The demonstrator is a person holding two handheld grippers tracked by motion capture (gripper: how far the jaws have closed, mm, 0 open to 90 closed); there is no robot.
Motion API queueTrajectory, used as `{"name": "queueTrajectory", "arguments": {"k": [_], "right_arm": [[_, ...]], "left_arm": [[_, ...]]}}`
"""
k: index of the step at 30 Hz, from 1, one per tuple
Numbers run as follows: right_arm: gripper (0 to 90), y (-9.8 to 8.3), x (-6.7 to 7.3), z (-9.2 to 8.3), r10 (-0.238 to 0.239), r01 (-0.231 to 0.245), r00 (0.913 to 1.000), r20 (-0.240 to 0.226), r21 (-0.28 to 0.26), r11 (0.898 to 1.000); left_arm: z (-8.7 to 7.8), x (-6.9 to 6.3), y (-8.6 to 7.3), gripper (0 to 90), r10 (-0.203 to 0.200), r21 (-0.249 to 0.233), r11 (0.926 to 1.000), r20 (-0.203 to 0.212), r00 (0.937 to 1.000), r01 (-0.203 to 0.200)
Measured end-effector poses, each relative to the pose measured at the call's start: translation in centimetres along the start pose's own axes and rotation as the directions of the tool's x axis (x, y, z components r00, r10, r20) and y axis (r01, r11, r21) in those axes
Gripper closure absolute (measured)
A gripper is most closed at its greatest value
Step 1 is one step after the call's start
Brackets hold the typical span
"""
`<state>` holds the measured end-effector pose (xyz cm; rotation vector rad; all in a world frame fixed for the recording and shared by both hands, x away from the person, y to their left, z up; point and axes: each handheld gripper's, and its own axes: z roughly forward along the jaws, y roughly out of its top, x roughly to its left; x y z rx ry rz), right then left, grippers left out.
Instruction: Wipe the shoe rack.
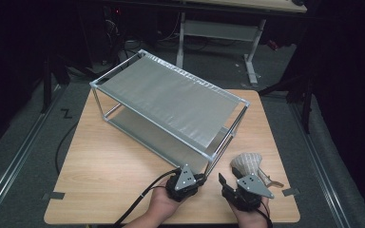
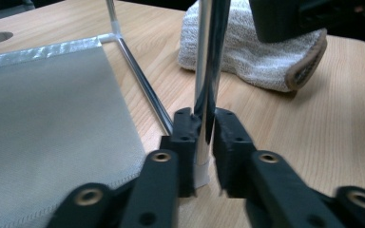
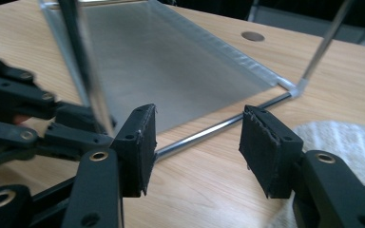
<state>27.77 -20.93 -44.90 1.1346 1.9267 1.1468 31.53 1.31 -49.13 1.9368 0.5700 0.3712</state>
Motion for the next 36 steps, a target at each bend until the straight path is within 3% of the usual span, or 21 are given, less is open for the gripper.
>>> {"name": "queueTrajectory", "arguments": {"k": [4, 7, 12, 14, 16, 17, 18, 19, 20, 21, 22, 24, 26, 27, 28, 29, 30, 31, 32, 36], "right_arm": [[45.5, 0.1, 0.9, 0.3, -0.039, 0.039, 0.9992, 0.000, 0.002, 0.999], [44.6, -0.1, 1.3, 1.0, -0.024, 0.024, 0.9995, -0.023, 0.025, 0.999], [41.9, -0.3, 2.3, 1.2, -0.047, 0.049, 0.9973, -0.056, 0.043, 0.998], [39.9, -0.5, 2.6, 1.5, -0.051, 0.056, 0.9957, -0.077, 0.064, 0.996], [39.8, -0.6, 3.0, 1.8, -0.057, 0.064, 0.9939, -0.095, 0.075, 0.995], [40.3, -0.5, 3.1, 1.9, -0.059, 0.066, 0.9937, -0.095, 0.075, 0.995], [40.4, -0.5, 3.2, 1.9, -0.058, 0.065, 0.9939, -0.093, 0.073, 0.995], [40.4, -0.3, 3.3, 2.0, -0.054, 0.060, 0.9938, -0.098, 0.063, 0.996], [40.7, -0.1, 3.4, 2.1, -0.048, 0.054, 0.9938, -0.100, 0.054, 0.997], [41.0, 0.1, 3.5, 2.2, -0.045, 0.050, 0.9938, -0.101, 0.046, 0.998], [41.1, 0.3, 3.6, 2.4, -0.045, 0.049, 0.9937, -0.103, 0.038, 0.998], [45.8, 0.7, 3.8, 2.6, -0.049, 0.052, 0.9928, -0.110, 0.020, 0.998], [57.1, 1.1, 3.9, 2.9, -0.066, 0.068, 0.9887, -0.135, 0.012, 0.998], [59.0, 1.4, 4.0, 3.0, -0.080, 0.080, 0.9883, -0.130, 0.000, 0.997], [60.8, 1.5, 4.1, 3.1, -0.076, 0.076, 0.9889, -0.127, -0.007, 0.997], [64.3, 1.7, 4.1, 3.3, -0.076, 0.075, 0.9889, -0.128, -0.014, 0.997], [70.3, 1.8, 4.1, 3.5, -0.071, 0.070, 0.9885, -0.133, -0.011, 0.997], [76.9, 1.9, 4.1, 3.6, -0.073, 0.072, 0.9877, -0.138, -0.012, 0.997], [79.4, 1.9, 4.1, 3.7, -0.078, 0.077, 0.9872, -0.139, -0.011, 0.997], [80.4, 2.0, 3.5, 3.5, -0.076, 0.077, 0.9798, -0.185, 0.000, 0.997]], "left_arm": [[-1.8, 0.1, -0.6, 63.7, -0.045, -0.023, 0.9987, 0.005, 0.9990, 0.045], [-3.8, 0.2, -1.2, 59.8, -0.038, -0.045, 0.9983, -0.004, 0.9993, 0.037], [-7.4, 1.8, -2.6, 58.2, -0.048, -0.049, 0.9978, -0.076, 0.9960, 0.044], [-8.4, 2.6, -3.4, 57.5, -0.073, -0.039, 0.9968, -0.099, 0.9925, 0.069], [-9.2, 3.1, -4.1, 56.1, -0.073, -0.042, 0.9968, -0.118, 0.9904, 0.068], [-9.4, 3.1, -4.4, 56.1, -0.065, -0.037, 0.9975, -0.134, 0.9888, 0.060], [-9.5, 3.0, -4.6, 56.3, -0.088, -0.041, 0.9957, -0.161, 0.9830, 0.082], [-9.9, 3.4, -4.5, 56.2, -0.040, -0.019, 0.9991, -0.188, 0.9813, 0.037], [-10.2, 3.5, -4.3, 55.2, -0.040, -0.031, 0.9989, -0.197, 0.9795, 0.035], [-10.1, 3.2, -4.4, 53.8, -0.131, -0.099, 0.9885, -0.184, 0.9741, 0.114], [-10.3, 3.3, -4.4, 53.5, -0.170, -0.122, 0.9812, -0.184, 0.9681, 0.149], [-10.5, 3.3, -4.8, 52.7, -0.259, -0.164, 0.9589, -0.175, 0.9499, 0.231], [-10.6, 3.3, -5.2, 52.4, -0.312, -0.190, 0.9416, -0.183, 0.9323, 0.278], [-10.6, 3.2, -5.4, 53.0, -0.344, -0.208, 0.9292, -0.184, 0.9207, 0.306], [-10.6, 2.9, -5.5, 53.7, -0.388, -0.238, 0.9085, -0.177, 0.9044, 0.343], [-10.7, 2.9, -5.7, 53.8, -0.393, -0.244, 0.9061, -0.181, 0.9015, 0.346], [-11.2, 3.4, -5.9, 53.9, -0.324, -0.200, 0.9382, -0.221, 0.9197, 0.283], [-11.0, 3.1, -5.8, 53.9, -0.367, -0.237, 0.9183, -0.206, 0.9072, 0.317], [-12.6, 4.6, -6.1, 53.8, -0.122, -0.034, 0.9925, -0.282, 0.9515, 0.118], [-12.9, 5.2, -6.0, 55.7, -0.128, -0.035, 0.9918, -0.290, 0.9484, 0.123]]}}
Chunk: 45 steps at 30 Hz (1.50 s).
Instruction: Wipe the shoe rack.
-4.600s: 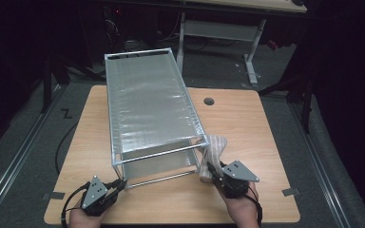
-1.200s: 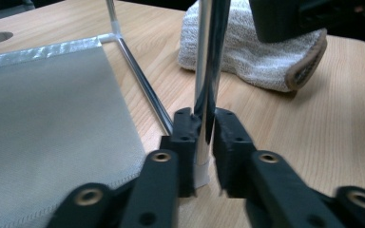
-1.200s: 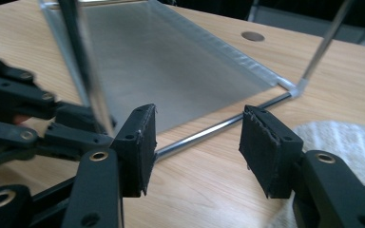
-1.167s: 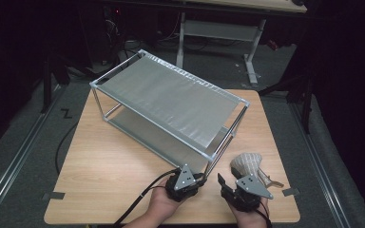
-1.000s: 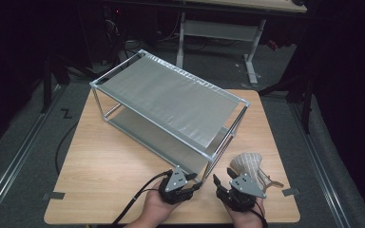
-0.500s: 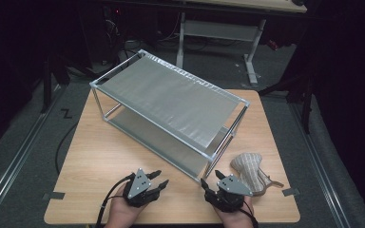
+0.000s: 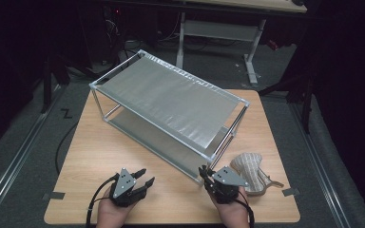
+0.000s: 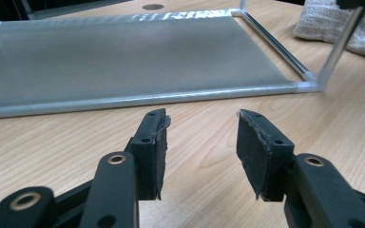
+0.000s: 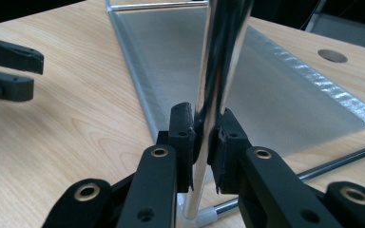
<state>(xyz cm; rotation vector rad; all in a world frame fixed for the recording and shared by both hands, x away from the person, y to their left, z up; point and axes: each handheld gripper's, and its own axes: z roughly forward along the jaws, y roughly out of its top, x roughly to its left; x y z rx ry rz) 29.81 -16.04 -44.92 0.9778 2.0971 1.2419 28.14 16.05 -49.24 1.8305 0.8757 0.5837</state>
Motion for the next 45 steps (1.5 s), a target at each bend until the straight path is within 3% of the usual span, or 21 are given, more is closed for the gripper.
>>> {"name": "queueTrajectory", "arguments": {"k": [3, 6, 9, 10, 14, 15, 17, 21, 22, 24, 25, 28, 31, 33, 38, 41, 43, 45], "right_arm": [[80.4, -0.4, -0.5, -0.7, 0.017, -0.017, 0.9998, 0.004, -0.001, 1.000], [80.3, -1.0, -1.1, -1.8, 0.030, -0.030, 0.9992, 0.028, -0.001, 1.000], [80.3, -1.5, -2.0, -3.0, 0.049, -0.050, 0.9982, 0.034, 0.012, 0.999], [80.3, -1.7, -2.3, -3.5, 0.055, -0.056, 0.9978, 0.036, 0.017, 0.998], [80.3, -2.7, -3.6, -5.0, 0.089, -0.089, 0.9947, 0.052, 0.009, 0.996], [80.3, -2.8, -3.9, -5.3, 0.092, -0.093, 0.9939, 0.061, 0.011, 0.996], [80.3, -2.9, -4.3, -5.6, 0.096, -0.097, 0.9932, 0.067, 0.020, 0.995], [80.3, -3.0, -4.7, -5.8, 0.106, -0.107, 0.9916, 0.075, 0.020, 0.994], [80.3, -2.9, -4.8, -5.8, 0.106, -0.108, 0.9915, 0.075, 0.020, 0.994], [80.3, -3.0, -4.9, -5.8, 0.109, -0.110, 0.9912, 0.076, 0.020, 0.994], [80.2, -3.0, -4.9, -5.8, 0.109, -0.111, 0.9912, 0.074, 0.021, 0.994], [80.3, -3.0, -5.0, -5.8, 0.107, -0.108, 0.9918, 0.071, 0.020, 0.994], [80.2, -2.9, -5.2, -5.7, 0.109, -0.111, 0.9917, 0.068, 0.021, 0.994], [80.2, -2.9, -5.3, -5.7, 0.110, -0.112, 0.9918, 0.064, 0.019, 0.994], [80.1, -2.9, -5.3, -5.5, 0.117, -0.118, 0.9912, 0.062, 0.016, 0.993], [80.3, -2.9, -5.3, -5.5, 0.117, -0.118, 0.9908, 0.069, 0.014, 0.993], [80.2, -2.9, -5.4, -5.4, 0.120, -0.121, 0.9901, 0.072, 0.012, 0.993], [80.3, -2.9, -5.3, -5.2, 0.118, -0.119, 0.9897, 0.080, 0.006, 0.993]], "left_arm": [[0.0, 0.9, 0.4, 57.2, -0.007, -0.011, 0.9999, -0.025, 0.9997, 0.007], [-0.3, 2.6, 0.8, 57.3, -0.019, -0.031, 0.9994, -0.075, 0.9970, 0.016], [-0.5, 4.4, 1.3, 56.1, -0.063, -0.039, 0.9975, -0.094, 0.9936, 0.059], [-0.5, 5.0, 1.5, 55.8, -0.055, -0.035, 0.9981, -0.110, 0.9924, 0.052], [-0.5, 8.0, 2.6, 54.4, -0.012, -0.022, 0.9997, -0.204, 0.9790, 0.007], [-0.2, 9.1, 2.8, 53.3, -0.012, -0.015, 0.9998, -0.212, 0.9773, 0.008], [0.4, 11.4, 3.1, 51.3, -0.052, 0.006, 0.9985, -0.227, 0.9724, 0.055], [0.8, 13.9, 3.4, 50.9, -0.074, -0.005, 0.9971, -0.312, 0.9472, 0.076], [0.8, 14.5, 3.5, 51.4, -0.077, -0.005, 0.9968, -0.341, 0.9370, 0.080], [0.9, 15.3, 3.8, 51.5, -0.089, -0.012, 0.9958, -0.367, 0.9259, 0.091], [1.0, 15.7, 3.9, 51.4, -0.092, -0.020, 0.9956, -0.373, 0.9232, 0.091], [1.6, 17.1, 4.6, 51.0, -0.110, -0.023, 0.9938, -0.374, 0.9209, 0.109], [2.4, 18.0, 5.3, 52.1, -0.105, -0.027, 0.9944, -0.378, 0.9198, 0.102], [2.9, 18.7, 5.7, 53.4, -0.098, -0.004, 0.9945, -0.382, 0.9188, 0.104], [3.6, 19.5, 6.1, 64.9, -0.130, -0.024, 0.9912, -0.361, 0.9236, 0.130], [3.1, 19.4, 6.0, 78.0, -0.109, -0.012, 0.9935, -0.387, 0.9155, 0.113], [2.4, 19.4, 5.6, 80.4, -0.126, -0.028, 0.9918, -0.369, 0.9207, 0.125], [1.4, 19.1, 5.0, 80.3, -0.110, -0.024, 0.9937, -0.380, 0.9182, 0.109]]}}
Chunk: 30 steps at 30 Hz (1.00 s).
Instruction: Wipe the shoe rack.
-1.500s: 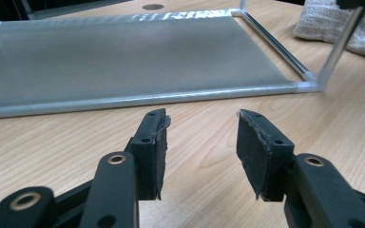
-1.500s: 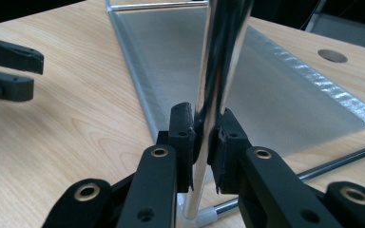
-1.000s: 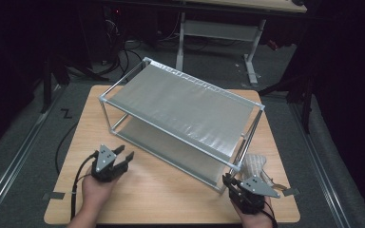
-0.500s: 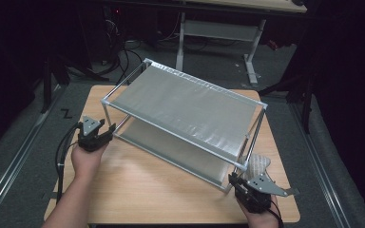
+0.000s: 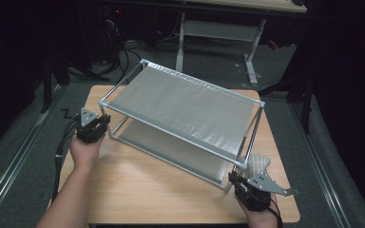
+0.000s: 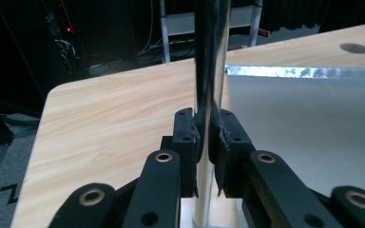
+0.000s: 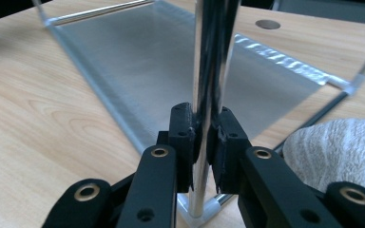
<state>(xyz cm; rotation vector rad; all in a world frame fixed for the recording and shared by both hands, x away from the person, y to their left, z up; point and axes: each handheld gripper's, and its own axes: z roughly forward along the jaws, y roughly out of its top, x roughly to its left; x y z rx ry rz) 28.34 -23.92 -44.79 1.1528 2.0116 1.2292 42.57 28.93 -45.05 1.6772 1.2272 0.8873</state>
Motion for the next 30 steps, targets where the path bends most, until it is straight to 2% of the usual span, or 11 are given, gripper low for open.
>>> {"name": "queueTrajectory", "arguments": {"k": [3, 7, 11, 14, 16, 19, 24, 27, 30], "right_arm": [[80.4, 0.2, 0.0, 0.5, -0.004, 0.004, 0.9999, 0.016, -0.006, 1.000], [80.4, 0.6, -0.5, 1.6, 0.007, -0.006, 0.9989, 0.047, -0.012, 1.000], [80.4, 1.2, -1.5, 2.8, 0.025, -0.023, 0.9959, 0.087, -0.018, 1.000], [80.3, 1.9, -2.7, 3.9, 0.034, -0.032, 0.9926, 0.116, -0.013, 0.999], [80.3, 2.3, -3.4, 4.5, 0.039, -0.038, 0.9898, 0.137, -0.005, 0.999], [80.2, 2.9, -4.3, 5.3, 0.048, -0.049, 0.9858, 0.161, 0.004, 0.999], [79.4, 3.7, -5.1, 6.3, 0.054, -0.060, 0.9807, 0.188, 0.027, 0.998], [71.0, 3.7, -5.0, 6.2, 0.055, -0.060, 0.9796, 0.193, 0.018, 0.998], [62.1, 3.3, -4.5, 5.4, 0.065, -0.064, 0.9748, 0.213, -0.014, 0.998]], "left_arm": [[-2.0, 0.3, -0.9, 80.3, -0.004, -0.010, 0.9999, -0.009, 1.0000, 0.004], [-4.8, 0.0, -2.2, 80.2, -0.007, -0.020, 0.9998, -0.029, 0.9996, 0.007], [-7.5, -0.9, -3.7, 80.3, -0.020, -0.048, 0.9987, -0.034, 0.9992, 0.019], [-9.1, -1.9, -4.8, 79.9, -0.003, -0.053, 0.9986, -0.034, 0.9994, 0.001], [-10.1, -2.7, -5.3, 80.0, -0.009, -0.065, 0.9979, -0.031, 0.9995, 0.007], [-10.9, -3.6, -5.6, 79.9, -0.007, -0.069, 0.9976, -0.028, 0.9996, 0.005], [-10.9, -3.9, -5.1, 79.8, 0.001, -0.067, 0.9978, -0.029, 0.9996, -0.003], [-11.0, -4.0, -5.3, 78.8, -0.009, -0.076, 0.9971, -0.032, 0.9994, 0.007], [-12.1, -4.4, -5.6, 65.4, -0.009, -0.098, 0.9952, -0.065, 0.9978, 0.003]]}}
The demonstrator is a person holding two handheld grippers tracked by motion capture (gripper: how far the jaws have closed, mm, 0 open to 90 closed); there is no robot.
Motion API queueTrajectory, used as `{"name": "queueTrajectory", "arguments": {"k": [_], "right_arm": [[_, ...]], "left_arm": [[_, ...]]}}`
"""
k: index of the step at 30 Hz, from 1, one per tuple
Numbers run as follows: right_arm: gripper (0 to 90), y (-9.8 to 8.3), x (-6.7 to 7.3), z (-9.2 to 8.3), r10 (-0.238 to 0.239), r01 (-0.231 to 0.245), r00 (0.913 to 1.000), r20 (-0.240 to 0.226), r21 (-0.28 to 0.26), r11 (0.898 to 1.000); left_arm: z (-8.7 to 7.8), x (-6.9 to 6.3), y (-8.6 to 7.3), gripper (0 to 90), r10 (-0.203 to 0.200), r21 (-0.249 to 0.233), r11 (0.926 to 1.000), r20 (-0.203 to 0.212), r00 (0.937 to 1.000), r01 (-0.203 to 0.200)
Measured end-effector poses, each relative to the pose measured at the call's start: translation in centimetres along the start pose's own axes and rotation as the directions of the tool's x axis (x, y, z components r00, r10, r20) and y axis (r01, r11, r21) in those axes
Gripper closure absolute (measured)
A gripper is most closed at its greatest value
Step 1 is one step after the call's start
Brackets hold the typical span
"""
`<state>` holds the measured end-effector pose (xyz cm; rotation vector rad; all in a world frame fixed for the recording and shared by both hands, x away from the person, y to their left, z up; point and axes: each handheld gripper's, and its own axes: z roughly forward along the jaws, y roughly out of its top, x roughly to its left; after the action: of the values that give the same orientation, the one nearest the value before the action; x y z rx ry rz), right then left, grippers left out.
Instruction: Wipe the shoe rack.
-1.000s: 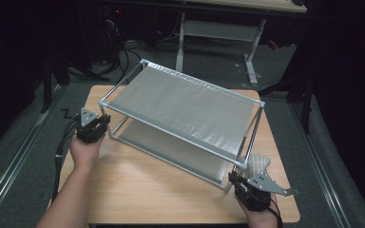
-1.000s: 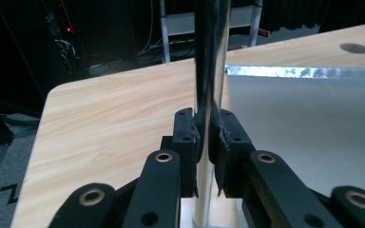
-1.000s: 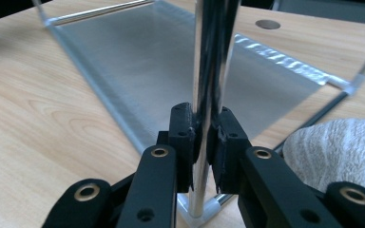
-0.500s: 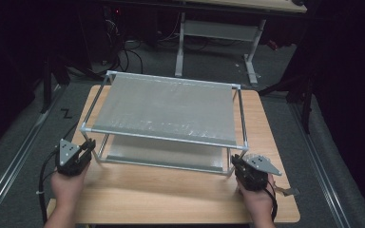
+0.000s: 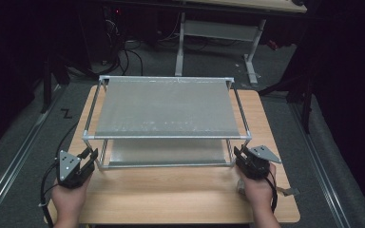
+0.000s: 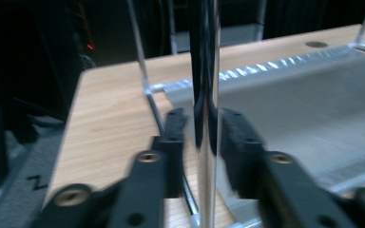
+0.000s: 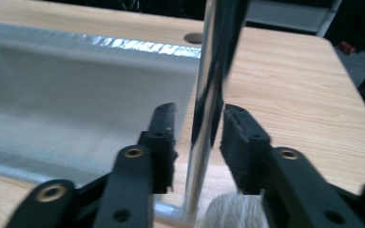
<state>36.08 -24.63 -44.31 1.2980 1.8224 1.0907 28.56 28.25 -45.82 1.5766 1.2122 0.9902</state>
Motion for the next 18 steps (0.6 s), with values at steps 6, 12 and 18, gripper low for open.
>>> {"name": "queueTrajectory", "arguments": {"k": [6, 12, 18], "right_arm": [[47.9, -2.0, 1.0, -3.0, 0.004, -0.001, 0.9991, 0.043, -0.052, 0.999], [44.7, -3.5, 2.4, -3.9, -0.031, 0.031, 0.9995, 0.003, -0.033, 0.999], [41.4, -3.8, 4.7, -3.3, -0.083, 0.082, 0.9949, -0.057, -0.019, 0.996]], "left_arm": [[-2.2, -1.4, -1.5, 59.7, 0.006, 0.024, 0.9997, 0.000, 1.0000, -0.006], [-2.3, -2.0, -2.5, 55.4, -0.024, 0.053, 0.9984, 0.079, 0.9966, 0.020], [-1.3, -4.1, -3.2, 51.0, -0.012, 0.070, 0.9976, 0.180, 0.9835, -0.001]]}}
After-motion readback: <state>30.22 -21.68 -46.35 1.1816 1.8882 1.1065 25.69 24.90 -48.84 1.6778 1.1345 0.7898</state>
